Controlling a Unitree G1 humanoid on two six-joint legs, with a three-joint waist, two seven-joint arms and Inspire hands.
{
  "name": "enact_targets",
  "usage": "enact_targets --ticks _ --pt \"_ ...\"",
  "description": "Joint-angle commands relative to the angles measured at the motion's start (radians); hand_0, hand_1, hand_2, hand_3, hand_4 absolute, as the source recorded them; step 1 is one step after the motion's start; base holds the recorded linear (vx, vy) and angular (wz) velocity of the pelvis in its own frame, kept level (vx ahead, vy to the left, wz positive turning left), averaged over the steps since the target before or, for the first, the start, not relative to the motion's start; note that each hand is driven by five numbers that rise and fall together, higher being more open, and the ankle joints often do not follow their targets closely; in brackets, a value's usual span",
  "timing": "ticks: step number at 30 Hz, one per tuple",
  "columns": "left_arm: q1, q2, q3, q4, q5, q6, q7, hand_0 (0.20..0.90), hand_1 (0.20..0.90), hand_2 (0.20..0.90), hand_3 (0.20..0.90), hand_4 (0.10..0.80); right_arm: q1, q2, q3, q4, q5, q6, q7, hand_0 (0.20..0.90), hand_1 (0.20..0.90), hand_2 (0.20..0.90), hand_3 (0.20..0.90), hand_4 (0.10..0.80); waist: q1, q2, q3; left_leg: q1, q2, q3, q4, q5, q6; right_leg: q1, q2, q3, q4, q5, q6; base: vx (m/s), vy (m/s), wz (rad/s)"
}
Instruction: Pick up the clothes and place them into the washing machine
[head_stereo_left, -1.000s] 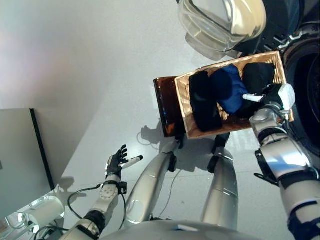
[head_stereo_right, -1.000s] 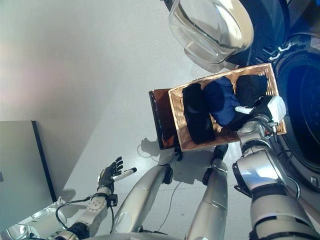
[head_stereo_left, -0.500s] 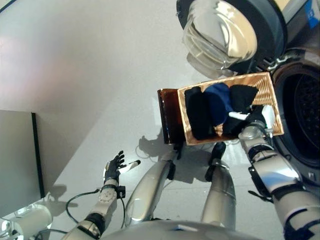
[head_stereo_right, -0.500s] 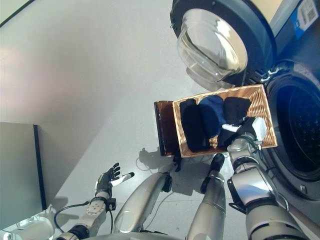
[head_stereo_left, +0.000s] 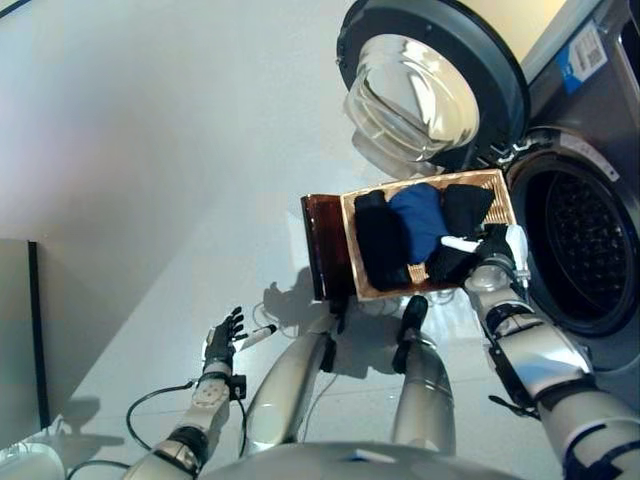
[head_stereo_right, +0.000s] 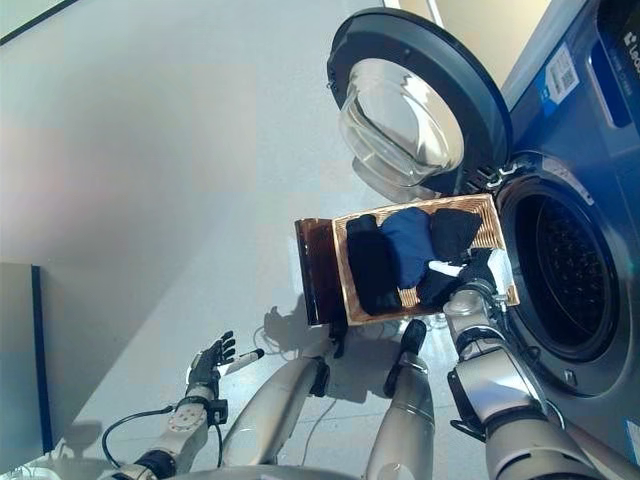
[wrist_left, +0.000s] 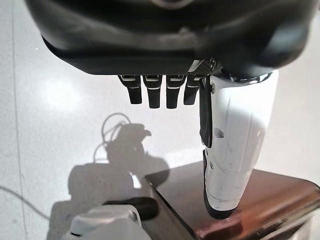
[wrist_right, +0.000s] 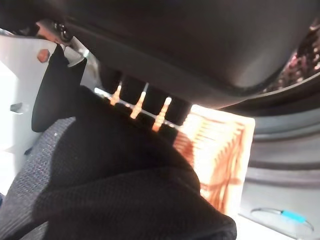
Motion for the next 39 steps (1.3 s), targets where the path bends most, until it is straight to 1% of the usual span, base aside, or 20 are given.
enact_targets --ticks 1,2,3,4,5,6,8,9,17,23,28,30,31,35,39 --pt "-0.011 0.041 0.064 0.083 -0.002 -0.016 0.027 0.900 0.900 0.900 0.900 0.800 -0.029 -0.056 0.024 -0.051 0.007 -0.077 -0.017 0.900 0.900 0.900 0.900 0.800 0.013 0.005 0.014 -0.042 0.014 -0.034 0.037 -0.058 -0.098 0.094 0.010 -0.008 -0.046 -0.026 -0.012 0.000 0.000 0.00" --pt "-0.009 0.042 0.067 0.085 -0.003 -0.016 0.027 0.900 0.900 0.900 0.900 0.800 -0.029 -0.055 0.023 -0.051 0.006 -0.077 -0.018 0.549 0.549 0.549 0.549 0.549 0.013 0.006 0.013 -0.043 0.014 -0.034 0.036 -0.058 -0.098 0.092 0.010 -0.007 -0.045 -0.027 -0.012 0.000 0.000 0.00" --pt "-0.008 0.044 0.069 0.087 -0.005 -0.016 0.028 0.900 0.900 0.900 0.900 0.800 -0.029 -0.056 0.021 -0.053 0.007 -0.078 -0.020 0.244 0.244 0.244 0.244 0.331 0.014 0.006 0.013 -0.044 0.014 -0.034 0.035 -0.058 -0.098 0.091 0.009 -0.006 -0.045 -0.027 -0.012 0.000 0.000 0.00" --pt "-0.008 0.044 0.070 0.087 -0.006 -0.017 0.029 0.900 0.900 0.900 0.900 0.800 -0.030 -0.055 0.020 -0.055 0.007 -0.078 -0.021 0.200 0.200 0.200 0.200 0.300 0.014 0.008 0.013 -0.045 0.014 -0.034 0.036 -0.058 -0.098 0.088 0.008 -0.006 -0.043 -0.027 -0.011 0.000 0.000 0.00" --pt "-0.007 0.044 0.070 0.085 -0.007 -0.017 0.029 0.900 0.900 0.900 0.900 0.800 -0.029 -0.053 0.019 -0.058 0.009 -0.079 -0.020 0.249 0.249 0.249 0.249 0.335 0.013 0.009 0.013 -0.047 0.013 -0.034 0.036 -0.057 -0.097 0.086 0.008 -0.004 -0.042 -0.027 -0.011 0.000 0.000 0.00" --pt "-0.005 0.043 0.069 0.082 -0.008 -0.018 0.028 0.900 0.900 0.900 0.900 0.800 -0.030 -0.053 0.020 -0.060 0.008 -0.080 -0.020 0.900 0.900 0.900 0.900 0.800 0.014 0.011 0.013 -0.048 0.013 -0.034 0.036 -0.057 -0.097 0.084 0.008 -0.003 -0.041 -0.027 -0.011 0.000 0.000 0.00" --pt "-0.003 0.044 0.069 0.076 -0.008 -0.021 0.030 0.900 0.900 0.900 0.900 0.800 -0.034 -0.051 0.026 -0.065 0.004 -0.078 -0.020 0.900 0.900 0.900 0.900 0.800 0.016 0.015 0.015 -0.050 0.013 -0.033 0.035 -0.056 -0.097 0.080 0.006 -0.002 -0.041 -0.026 -0.010 0.000 0.000 0.00" --pt "-0.003 0.044 0.069 0.076 -0.008 -0.021 0.031 0.900 0.900 0.900 0.900 0.800 -0.034 -0.051 0.026 -0.065 0.004 -0.078 -0.020 0.200 0.200 0.200 0.200 0.300 0.016 0.015 0.015 -0.050 0.013 -0.032 0.035 -0.056 -0.097 0.080 0.006 -0.002 -0.041 -0.026 -0.010 0.000 0.000 0.00" --pt "0.004 0.046 0.059 0.061 -0.011 -0.027 0.031 0.900 0.900 0.900 0.900 0.800 -0.050 -0.044 0.034 -0.085 0.001 -0.081 -0.035 0.200 0.200 0.200 0.200 0.300 0.015 0.022 0.024 -0.053 0.010 -0.026 0.039 -0.056 -0.095 0.075 0.002 0.005 -0.036 -0.024 -0.008 0.000 0.000 0.00" --pt "0.015 0.043 0.058 0.059 0.000 -0.024 0.032 0.900 0.900 0.900 0.900 0.800 -0.031 -0.040 0.018 -0.076 0.008 -0.078 -0.039 0.200 0.200 0.200 0.200 0.300 0.015 0.028 0.014 -0.034 0.010 -0.023 0.035 -0.059 -0.094 0.091 0.002 0.006 -0.037 -0.028 -0.007 0.000 0.000 0.00" --pt "0.022 0.041 0.057 0.056 0.000 -0.026 0.026 0.900 0.900 0.900 0.900 0.800 -0.019 -0.054 0.000 -0.094 0.013 -0.080 -0.043 0.200 0.200 0.200 0.200 0.300 0.010 0.030 0.002 -0.014 0.010 -0.019 0.025 -0.060 -0.093 0.112 0.001 0.006 -0.052 -0.022 -0.004 0.007 0.005 -0.04" --pt "0.036 0.036 0.053 0.042 0.004 -0.031 0.026 0.900 0.900 0.900 0.900 0.800 -0.013 -0.060 -0.019 -0.124 0.020 -0.088 -0.056 0.200 0.200 0.200 0.200 0.300 0.004 0.030 -0.007 0.008 0.010 -0.018 0.016 -0.061 -0.092 0.132 0.002 0.011 -0.064 -0.019 -0.001 -0.013 0.022 -0.10" --pt "0.047 0.035 0.051 0.029 0.004 -0.034 0.023 0.900 0.900 0.900 0.900 0.800 -0.016 -0.064 -0.027 -0.132 0.023 -0.092 -0.060 0.200 0.200 0.200 0.200 0.300 0.004 0.033 -0.008 0.002 0.013 -0.014 0.010 -0.033 -0.087 0.130 0.002 0.003 -0.076 0.011 -0.008 -0.057 0.027 -0.08" --pt "0.086 0.034 0.032 -0.014 0.017 -0.034 0.009 0.900 0.900 0.900 0.900 0.800 -0.037 -0.077 -0.030 -0.124 0.006 -0.094 -0.072 0.200 0.200 0.200 0.200 0.300 0.006 0.027 -0.023 0.039 0.017 -0.012 0.002 -0.035 -0.086 0.170 0.002 0.007 -0.094 0.015 -0.002 0.014 0.003 -0.08" --pt "0.095 0.041 0.025 -0.020 0.022 -0.036 -0.001 0.900 0.900 0.900 0.900 0.800 -0.073 -0.090 -0.038 -0.110 0.024 -0.101 -0.073 0.200 0.200 0.200 0.200 0.300 0.007 0.020 -0.032 0.069 0.019 -0.010 -0.011 -0.037 -0.087 0.202 0.004 0.007 -0.115 0.018 0.001 0.028 0.003 -0.06"
